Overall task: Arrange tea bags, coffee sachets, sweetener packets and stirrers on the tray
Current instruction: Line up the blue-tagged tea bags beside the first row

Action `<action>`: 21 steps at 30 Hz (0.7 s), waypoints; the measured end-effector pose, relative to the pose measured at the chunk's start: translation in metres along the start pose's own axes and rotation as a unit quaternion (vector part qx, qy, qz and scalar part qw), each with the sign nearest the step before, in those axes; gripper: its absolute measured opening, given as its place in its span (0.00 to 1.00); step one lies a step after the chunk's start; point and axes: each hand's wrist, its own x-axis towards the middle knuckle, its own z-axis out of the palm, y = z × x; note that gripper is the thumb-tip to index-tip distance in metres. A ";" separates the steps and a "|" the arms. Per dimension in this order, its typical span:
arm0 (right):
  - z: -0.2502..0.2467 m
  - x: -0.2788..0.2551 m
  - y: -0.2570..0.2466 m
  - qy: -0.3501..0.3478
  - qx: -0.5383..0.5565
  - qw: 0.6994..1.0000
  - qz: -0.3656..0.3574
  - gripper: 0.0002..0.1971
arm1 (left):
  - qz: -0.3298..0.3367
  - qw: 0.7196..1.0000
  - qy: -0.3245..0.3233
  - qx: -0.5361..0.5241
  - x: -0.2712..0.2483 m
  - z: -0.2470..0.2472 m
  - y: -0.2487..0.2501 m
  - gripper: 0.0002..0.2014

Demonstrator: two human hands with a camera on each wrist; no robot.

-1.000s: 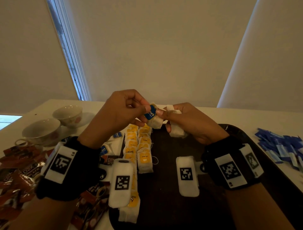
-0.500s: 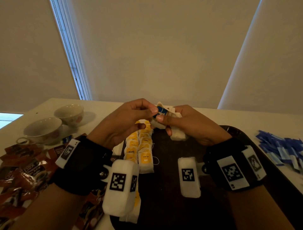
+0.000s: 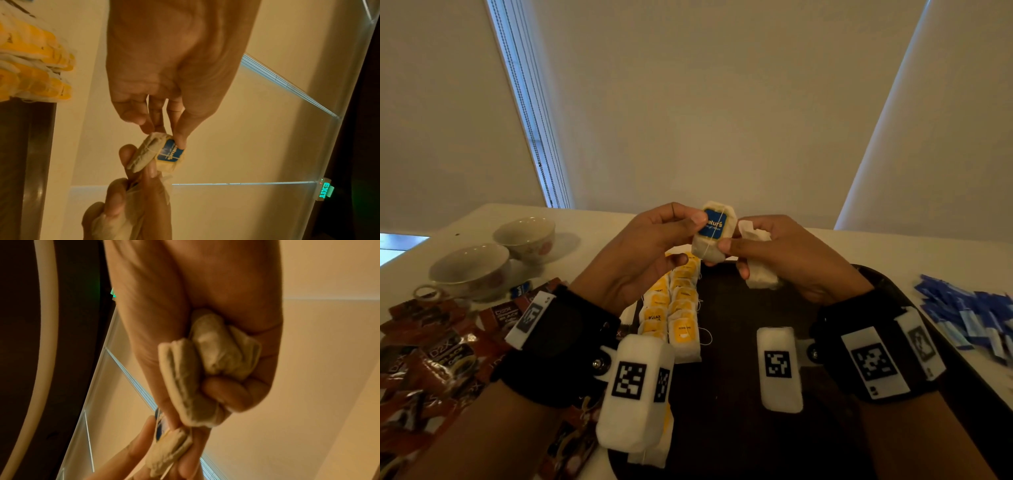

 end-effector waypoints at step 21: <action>-0.002 -0.002 -0.004 0.016 0.018 1.000 0.020 0.06 | 0.024 1.000 -0.016 -0.006 0.000 0.002 0.002 0.05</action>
